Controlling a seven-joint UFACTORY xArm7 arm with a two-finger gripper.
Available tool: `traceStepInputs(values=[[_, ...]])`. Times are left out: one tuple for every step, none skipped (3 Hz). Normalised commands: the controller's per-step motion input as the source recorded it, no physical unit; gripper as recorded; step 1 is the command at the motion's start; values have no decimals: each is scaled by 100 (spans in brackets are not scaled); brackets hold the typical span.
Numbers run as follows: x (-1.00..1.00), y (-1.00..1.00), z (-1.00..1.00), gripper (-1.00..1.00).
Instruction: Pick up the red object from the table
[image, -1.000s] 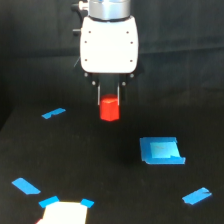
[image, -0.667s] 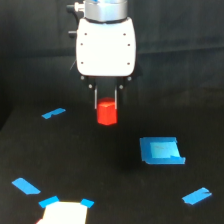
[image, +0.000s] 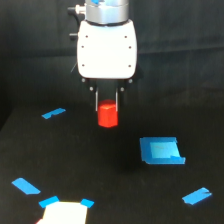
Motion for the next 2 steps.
traceStepInputs(values=[[1,20,-31,-100],[-10,45,-8,-78]])
